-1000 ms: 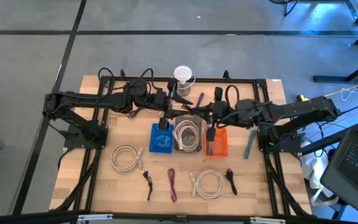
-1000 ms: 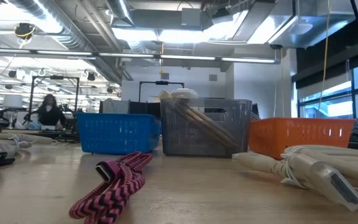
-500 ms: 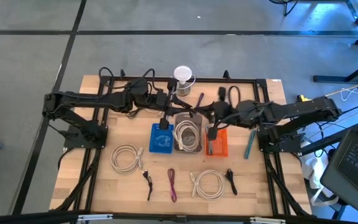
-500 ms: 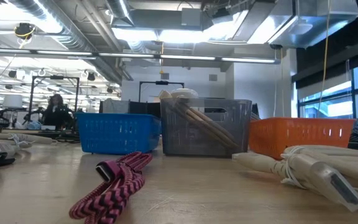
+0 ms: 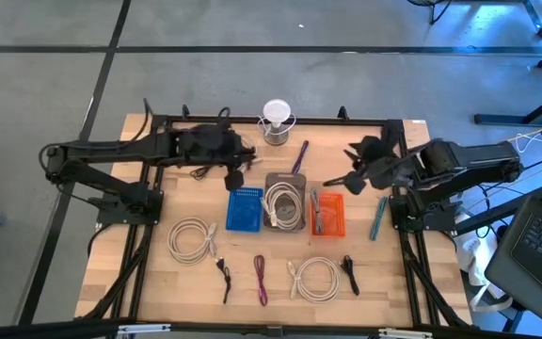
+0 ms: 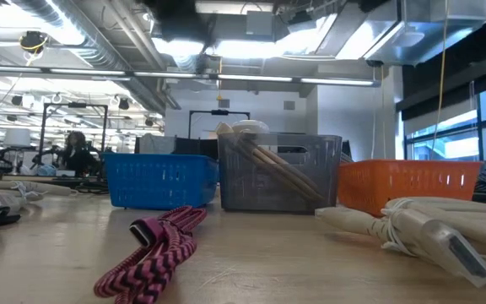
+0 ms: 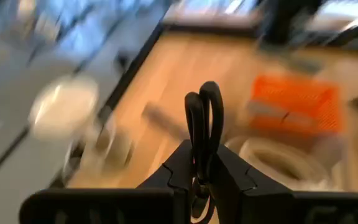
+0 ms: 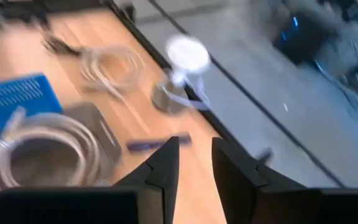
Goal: Pick & Place USB Port
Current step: Put the black charger cable into the blue bin
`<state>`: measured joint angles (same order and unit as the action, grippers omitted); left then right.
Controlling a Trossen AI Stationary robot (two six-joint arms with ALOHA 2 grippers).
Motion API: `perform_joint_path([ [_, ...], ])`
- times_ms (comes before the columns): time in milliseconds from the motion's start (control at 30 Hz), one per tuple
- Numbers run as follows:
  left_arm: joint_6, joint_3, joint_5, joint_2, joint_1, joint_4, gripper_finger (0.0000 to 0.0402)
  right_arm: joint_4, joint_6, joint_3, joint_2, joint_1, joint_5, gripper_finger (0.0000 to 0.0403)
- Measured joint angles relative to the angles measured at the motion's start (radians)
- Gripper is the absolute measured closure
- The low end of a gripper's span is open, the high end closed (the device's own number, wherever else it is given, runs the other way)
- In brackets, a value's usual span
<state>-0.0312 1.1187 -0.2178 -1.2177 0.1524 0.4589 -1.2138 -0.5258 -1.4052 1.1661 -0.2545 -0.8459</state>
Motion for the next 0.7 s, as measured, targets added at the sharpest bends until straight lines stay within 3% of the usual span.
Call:
perform_joint_path([
  [133, -0.158, -0.002, -0.038, -0.024, 0.000, 0.124, 0.0373, -0.145, -0.169, 0.002, -0.008, 0.002, 0.000, 0.0304],
  [300, -0.370, -0.082, -0.025, -0.031, -0.003, 0.101, 0.0374, -0.256, -0.318, 0.003, -0.009, 0.002, 0.000, 0.0308],
  [700, -0.710, -0.426, 0.030, -0.031, -0.099, -0.326, 0.0374, -0.281, -0.331, 0.003, -0.009, 0.002, 0.000, 0.0322],
])
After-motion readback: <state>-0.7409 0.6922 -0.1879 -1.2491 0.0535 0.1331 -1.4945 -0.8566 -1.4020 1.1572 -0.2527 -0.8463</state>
